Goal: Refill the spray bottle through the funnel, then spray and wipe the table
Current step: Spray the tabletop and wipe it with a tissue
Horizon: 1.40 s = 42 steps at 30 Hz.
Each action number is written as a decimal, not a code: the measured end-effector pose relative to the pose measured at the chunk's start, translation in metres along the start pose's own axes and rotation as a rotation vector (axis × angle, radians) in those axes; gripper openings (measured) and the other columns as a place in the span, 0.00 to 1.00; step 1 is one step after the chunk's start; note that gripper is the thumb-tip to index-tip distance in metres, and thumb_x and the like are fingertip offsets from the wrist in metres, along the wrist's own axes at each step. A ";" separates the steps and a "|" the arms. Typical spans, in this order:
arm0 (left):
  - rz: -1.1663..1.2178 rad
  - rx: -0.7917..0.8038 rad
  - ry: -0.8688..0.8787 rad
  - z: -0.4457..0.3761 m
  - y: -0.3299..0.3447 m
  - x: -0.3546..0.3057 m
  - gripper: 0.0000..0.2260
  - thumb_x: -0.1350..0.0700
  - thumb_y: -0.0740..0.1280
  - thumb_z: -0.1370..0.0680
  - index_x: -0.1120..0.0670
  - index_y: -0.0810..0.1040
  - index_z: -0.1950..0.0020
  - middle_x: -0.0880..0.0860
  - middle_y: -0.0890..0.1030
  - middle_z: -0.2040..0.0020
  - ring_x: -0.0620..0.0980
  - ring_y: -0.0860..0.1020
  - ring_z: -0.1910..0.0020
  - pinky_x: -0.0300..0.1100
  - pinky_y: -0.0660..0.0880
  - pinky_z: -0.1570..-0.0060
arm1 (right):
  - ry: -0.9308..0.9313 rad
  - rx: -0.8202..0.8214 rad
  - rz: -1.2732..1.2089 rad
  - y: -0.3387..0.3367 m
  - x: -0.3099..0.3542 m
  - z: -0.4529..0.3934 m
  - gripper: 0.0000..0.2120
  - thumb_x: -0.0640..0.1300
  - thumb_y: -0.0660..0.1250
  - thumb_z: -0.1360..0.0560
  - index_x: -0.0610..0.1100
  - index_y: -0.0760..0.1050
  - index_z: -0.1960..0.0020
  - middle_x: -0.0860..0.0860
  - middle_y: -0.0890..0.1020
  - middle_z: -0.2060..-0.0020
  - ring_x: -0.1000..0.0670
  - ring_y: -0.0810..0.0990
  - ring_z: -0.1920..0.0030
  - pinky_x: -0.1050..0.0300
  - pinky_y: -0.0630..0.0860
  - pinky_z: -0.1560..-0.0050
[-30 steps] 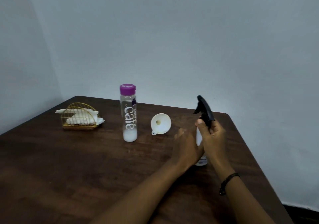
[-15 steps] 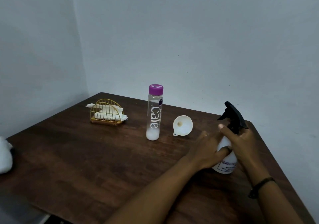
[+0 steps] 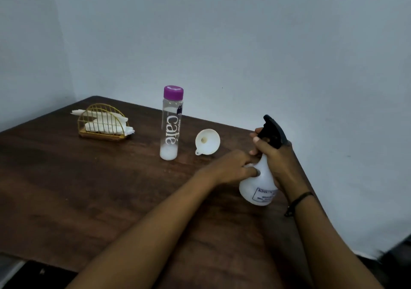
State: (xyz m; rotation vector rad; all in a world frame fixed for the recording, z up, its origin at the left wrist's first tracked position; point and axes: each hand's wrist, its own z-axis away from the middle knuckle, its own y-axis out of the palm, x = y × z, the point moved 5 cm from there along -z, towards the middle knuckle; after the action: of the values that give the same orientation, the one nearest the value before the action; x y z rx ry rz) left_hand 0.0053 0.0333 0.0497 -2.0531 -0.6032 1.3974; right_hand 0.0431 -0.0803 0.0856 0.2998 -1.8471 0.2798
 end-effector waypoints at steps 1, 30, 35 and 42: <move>-0.020 -0.005 -0.023 0.000 -0.005 0.000 0.06 0.54 0.66 0.25 0.55 0.81 0.57 0.56 0.84 0.56 0.52 0.81 0.57 0.49 0.76 0.56 | 0.004 -0.037 0.023 -0.004 0.003 0.002 0.09 0.40 0.72 0.24 0.42 0.80 0.44 0.43 0.84 0.52 0.49 0.79 0.66 0.48 0.79 0.59; 0.019 -0.738 -0.221 0.058 -0.072 0.041 0.10 0.56 0.62 0.27 0.50 0.83 0.59 0.47 0.86 0.60 0.47 0.81 0.63 0.44 0.78 0.58 | 0.586 0.579 0.600 -0.058 0.019 0.083 0.17 0.46 0.72 0.24 0.52 0.77 0.36 0.40 0.86 0.53 0.50 0.75 0.75 0.57 0.74 0.69; -0.065 -0.713 -0.222 0.057 -0.066 0.039 0.10 0.57 0.63 0.26 0.52 0.84 0.58 0.48 0.86 0.60 0.46 0.81 0.63 0.44 0.78 0.58 | 0.537 0.607 0.646 -0.049 0.015 0.078 0.16 0.43 0.70 0.23 0.55 0.77 0.37 0.43 0.82 0.65 0.51 0.70 0.78 0.58 0.72 0.72; -0.104 -0.716 -0.226 0.058 -0.066 0.037 0.09 0.56 0.63 0.27 0.52 0.84 0.59 0.47 0.86 0.60 0.48 0.82 0.61 0.47 0.78 0.55 | 0.554 0.627 0.732 -0.048 0.021 0.067 0.17 0.43 0.72 0.25 0.48 0.77 0.36 0.40 0.86 0.56 0.51 0.73 0.78 0.58 0.73 0.72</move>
State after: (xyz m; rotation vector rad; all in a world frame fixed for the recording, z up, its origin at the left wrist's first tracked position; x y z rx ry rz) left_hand -0.0386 0.1175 0.0528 -2.3425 -1.4564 1.4990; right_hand -0.0063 -0.1493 0.0887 -0.0540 -1.2114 1.3185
